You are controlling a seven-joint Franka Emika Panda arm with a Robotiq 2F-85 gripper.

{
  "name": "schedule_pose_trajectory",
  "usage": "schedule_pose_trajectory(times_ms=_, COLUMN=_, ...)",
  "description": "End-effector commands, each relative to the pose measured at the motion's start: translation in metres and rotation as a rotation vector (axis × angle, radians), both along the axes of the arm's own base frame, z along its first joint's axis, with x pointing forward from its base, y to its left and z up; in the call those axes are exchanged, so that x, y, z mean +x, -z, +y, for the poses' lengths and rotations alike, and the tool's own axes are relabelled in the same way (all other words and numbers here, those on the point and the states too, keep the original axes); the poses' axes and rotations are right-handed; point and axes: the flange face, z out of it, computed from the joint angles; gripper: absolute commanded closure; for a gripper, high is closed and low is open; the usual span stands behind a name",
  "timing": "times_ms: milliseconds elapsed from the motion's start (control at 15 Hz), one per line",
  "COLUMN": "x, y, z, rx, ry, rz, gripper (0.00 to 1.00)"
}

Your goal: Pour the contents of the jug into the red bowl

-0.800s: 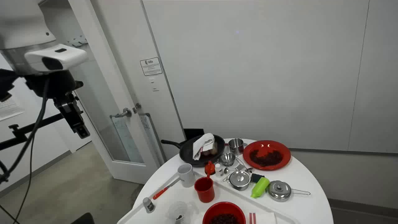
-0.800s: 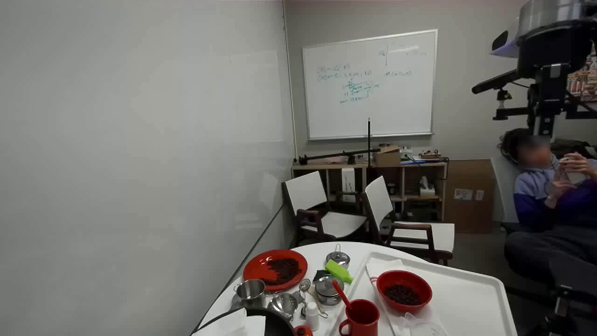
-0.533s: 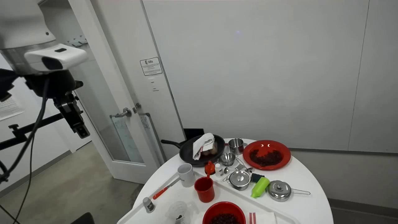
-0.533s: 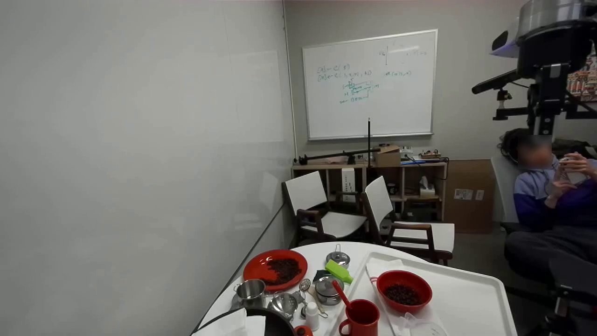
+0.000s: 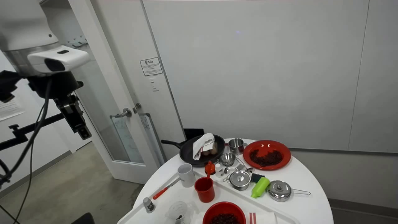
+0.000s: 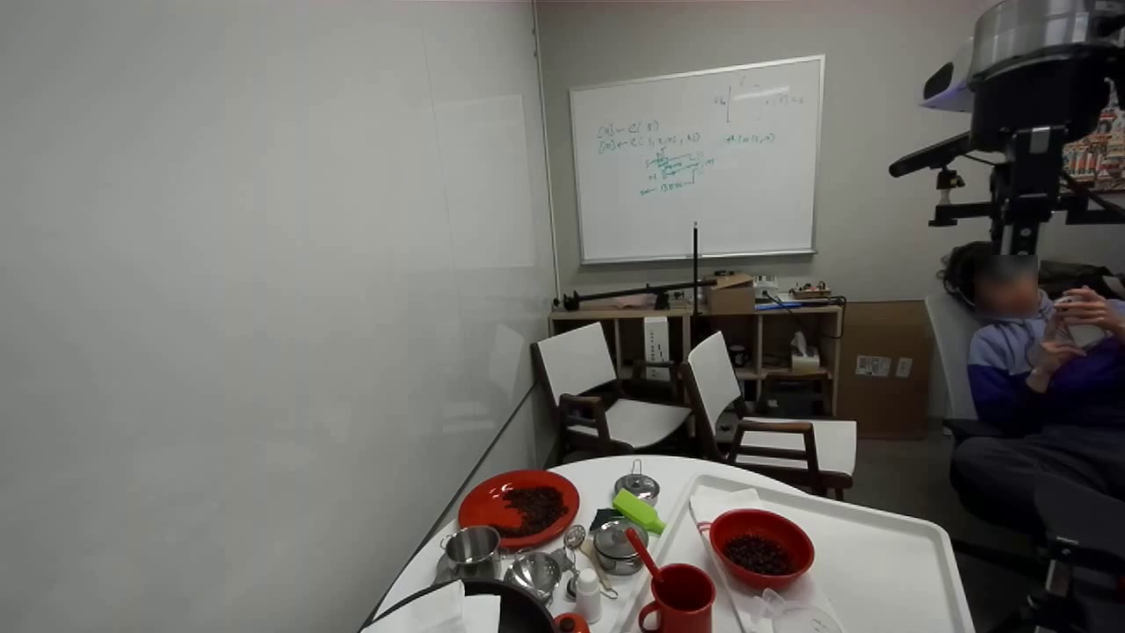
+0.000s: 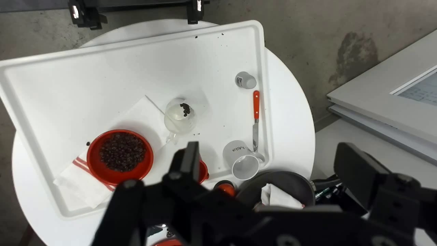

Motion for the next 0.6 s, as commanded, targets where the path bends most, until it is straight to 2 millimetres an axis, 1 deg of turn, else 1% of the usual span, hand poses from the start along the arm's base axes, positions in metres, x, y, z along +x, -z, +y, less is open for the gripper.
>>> schedule_pose_trajectory(times_ms=0, x=0.021, y=0.027, z=0.005, rx=-0.032, ry=0.054, rz=0.045, gripper=0.0)
schedule_pose_trajectory(times_ms=267, x=0.05, y=0.084, z=0.014, rx=-0.124, ry=0.09, rz=0.047, gripper=0.0)
schedule_pose_trajectory(times_ms=333, x=0.057, y=0.104, z=0.017, rx=-0.169, ry=0.085, rz=0.027, gripper=0.0)
schedule_pose_trajectory(times_ms=533, x=0.076, y=0.15, z=0.022, rx=-0.268, ry=0.08, rz=0.016, gripper=0.0)
